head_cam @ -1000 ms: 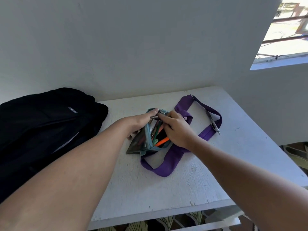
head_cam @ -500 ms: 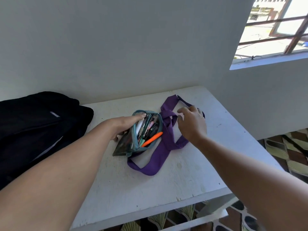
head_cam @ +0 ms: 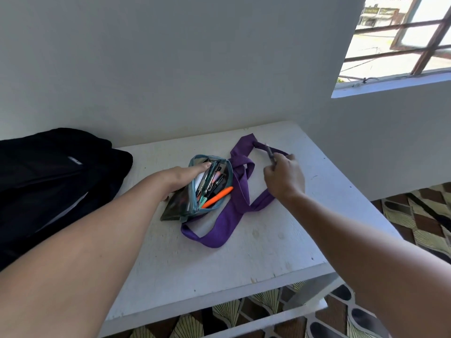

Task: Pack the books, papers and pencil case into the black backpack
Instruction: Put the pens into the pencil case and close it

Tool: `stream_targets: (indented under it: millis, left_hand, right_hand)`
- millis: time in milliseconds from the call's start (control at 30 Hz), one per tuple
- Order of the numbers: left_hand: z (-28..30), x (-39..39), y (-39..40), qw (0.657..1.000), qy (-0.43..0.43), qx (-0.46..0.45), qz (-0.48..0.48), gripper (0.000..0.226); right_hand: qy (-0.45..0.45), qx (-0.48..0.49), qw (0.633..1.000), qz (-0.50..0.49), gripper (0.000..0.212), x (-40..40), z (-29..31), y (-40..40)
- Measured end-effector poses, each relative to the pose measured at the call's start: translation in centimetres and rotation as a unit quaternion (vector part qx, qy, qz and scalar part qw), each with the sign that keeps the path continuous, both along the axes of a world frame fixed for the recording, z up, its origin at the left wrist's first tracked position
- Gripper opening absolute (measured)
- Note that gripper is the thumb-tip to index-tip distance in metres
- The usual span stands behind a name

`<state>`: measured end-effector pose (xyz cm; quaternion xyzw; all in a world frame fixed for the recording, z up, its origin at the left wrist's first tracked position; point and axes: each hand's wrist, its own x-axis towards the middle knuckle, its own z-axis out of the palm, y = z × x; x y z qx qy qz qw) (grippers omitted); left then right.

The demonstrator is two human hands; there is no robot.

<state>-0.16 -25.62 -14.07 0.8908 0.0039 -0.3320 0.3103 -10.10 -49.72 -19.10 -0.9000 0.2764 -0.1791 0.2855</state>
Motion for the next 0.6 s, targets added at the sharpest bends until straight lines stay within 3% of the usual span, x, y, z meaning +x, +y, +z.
stream_targets:
  millis: [100, 167, 233, 333, 467, 533, 600]
  left_hand:
    - [0.2, -0.2, 0.5, 0.999, 0.028, -0.03, 0.017, 0.143]
    - [0.4, -0.8, 0.8, 0.996, 0.026, -0.07, 0.039, 0.134]
    - [0.2, -1.7, 1.0, 0.991, -0.016, -0.125, 0.054, 0.118]
    - [-0.1, -4.2, 2.1, 0.968, -0.163, -0.185, 0.052, 0.103]
    - [-0.6, -7.5, 3.8, 0.921, -0.351, -0.168, -0.022, 0.042]
    - [-0.8, -9.2, 4.4, 0.914, -0.385, -0.105, -0.076, 0.018]
    - [-1.0, -10.8, 4.2, 0.916, -0.372, -0.047, -0.139, 0.016]
  right_hand:
    - [-0.124, 0.053, 0.988, 0.08, 0.03, -0.1, 1.4, 2.4]
    - [-0.22, 0.051, 0.959, 0.169, 0.018, -0.2, 2.3, 4.3]
    - [-0.262, 0.016, 0.93, 0.258, 0.015, -0.3, 2.5, 5.8]
    - [-0.236, -0.059, 0.913, 0.326, 0.015, -0.1, 1.2, 7.0]
    - [-0.215, -0.105, 0.92, 0.309, 0.023, 0.6, -1.0, 7.6]
    - [-0.207, -0.096, 0.927, 0.298, 0.025, 1.3, -1.3, 7.9]
    - [-0.168, -0.093, 0.929, 0.316, 0.028, 1.6, -1.2, 8.0]
